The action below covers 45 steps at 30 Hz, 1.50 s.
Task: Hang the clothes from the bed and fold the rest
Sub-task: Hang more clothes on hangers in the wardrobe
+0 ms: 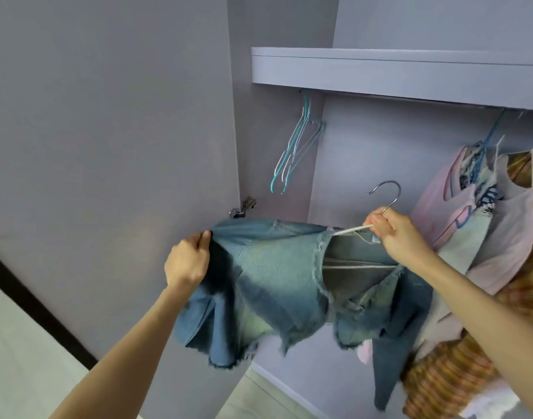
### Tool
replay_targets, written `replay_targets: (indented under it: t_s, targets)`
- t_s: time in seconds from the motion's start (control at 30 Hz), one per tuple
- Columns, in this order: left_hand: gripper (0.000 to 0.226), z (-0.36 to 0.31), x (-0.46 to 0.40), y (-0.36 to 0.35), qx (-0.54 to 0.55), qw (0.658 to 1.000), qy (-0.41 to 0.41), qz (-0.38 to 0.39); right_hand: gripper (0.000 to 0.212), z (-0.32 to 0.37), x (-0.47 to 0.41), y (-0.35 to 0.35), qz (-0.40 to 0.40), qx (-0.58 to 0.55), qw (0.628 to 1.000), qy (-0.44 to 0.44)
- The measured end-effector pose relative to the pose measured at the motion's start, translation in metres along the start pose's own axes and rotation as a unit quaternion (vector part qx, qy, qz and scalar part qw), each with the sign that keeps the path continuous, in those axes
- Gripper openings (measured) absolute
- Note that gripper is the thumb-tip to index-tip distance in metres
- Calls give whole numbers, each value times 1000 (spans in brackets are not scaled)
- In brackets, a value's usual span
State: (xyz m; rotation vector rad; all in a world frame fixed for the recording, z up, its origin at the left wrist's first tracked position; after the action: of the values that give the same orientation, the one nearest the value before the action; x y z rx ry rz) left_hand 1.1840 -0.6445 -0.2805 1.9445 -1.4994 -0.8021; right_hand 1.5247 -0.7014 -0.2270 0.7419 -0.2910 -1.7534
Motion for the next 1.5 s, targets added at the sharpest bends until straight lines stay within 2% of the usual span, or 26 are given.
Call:
replay_targets:
  t_s: [0.07,0.1,0.17,0.27,0.37,0.4,0.43,0.5,0.57,0.63,0.73,0.8,0.9,0.97,1.03,1.13,1.17,1.23,1.27,1.3,1.33,1.4,1.5]
  targets:
    - [33,16,8,-9,-114,988,23,105,23,1,-4,3,-32,-23,999,-1]
    - [28,21,11,-12,-129,980,22,152,24,2,-6,3,-33,-19,999,3]
    - [25,22,15,-12,-72,983,-14,170,26,1,-6,-2,-1,12,1000,11]
    - [38,-2,18,-8,59,979,-120,151,34,0,-2,-15,55,60,996,20]
    - [63,-38,36,-15,8,946,-236,224,30,1,-1,-27,70,82,994,31]
    - [70,-45,44,-21,-43,940,-260,216,28,2,-2,-29,63,80,994,35]
    - [75,-48,51,-27,-98,939,-281,172,27,4,-3,-30,52,75,995,38]
    - [81,-55,66,-35,-163,939,-301,33,26,8,-5,-29,28,58,997,39]
    - [79,-62,76,-42,-155,940,-295,-80,25,13,-6,-30,13,38,999,36]
    - [68,-71,76,-47,-141,947,-264,-117,26,20,-7,-34,6,22,999,38]
    - [33,-77,59,-42,-96,975,-194,-55,28,26,-8,-41,5,15,999,45]
    - [20,-74,45,-30,-43,986,-161,-17,26,24,-8,-45,14,23,999,40]
    - [11,-74,34,-11,45,984,-167,-36,25,17,-5,-55,24,60,997,39]
    - [6,-78,41,-5,62,977,-204,-30,25,16,-5,-58,13,69,997,34]
    - [7,-78,55,-10,31,967,-248,51,25,16,-7,-58,3,73,997,30]
    - [19,-69,63,-23,-99,919,-254,285,26,16,-7,-55,17,76,996,45]
    - [20,-67,60,-23,-136,910,-252,298,26,17,-5,-54,28,75,996,50]
    - [22,-65,47,-19,-156,931,-266,194,26,19,-3,-53,50,59,996,49]
    - [29,-65,41,-17,-160,937,-280,136,26,20,-3,-52,58,47,996,47]
    - [40,-66,37,-17,-169,933,-296,116,26,21,-4,-52,64,37,996,46]
    - [45,-69,34,-18,-180,925,-307,134,26,22,-4,-51,67,30,996,48]
    - [26,-74,30,-21,-166,912,-316,200,26,24,-4,-50,62,25,996,58]
    - [36,-78,28,-27,-94,919,-321,209,31,27,-7,-47,40,3,998,58]
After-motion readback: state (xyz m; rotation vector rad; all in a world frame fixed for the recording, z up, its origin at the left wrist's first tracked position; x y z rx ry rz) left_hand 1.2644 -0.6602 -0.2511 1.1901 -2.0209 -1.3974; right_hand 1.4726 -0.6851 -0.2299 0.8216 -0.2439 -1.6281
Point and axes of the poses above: each hand's wrist, its own x-axis away from the middle knuckle, its own y-axis out of the back of the hand, z = x × y, the point moved 1 cm from there along -x, towards the middle knuckle, and after that the axes turned 2 degrees about z, right-handed, at the moved point
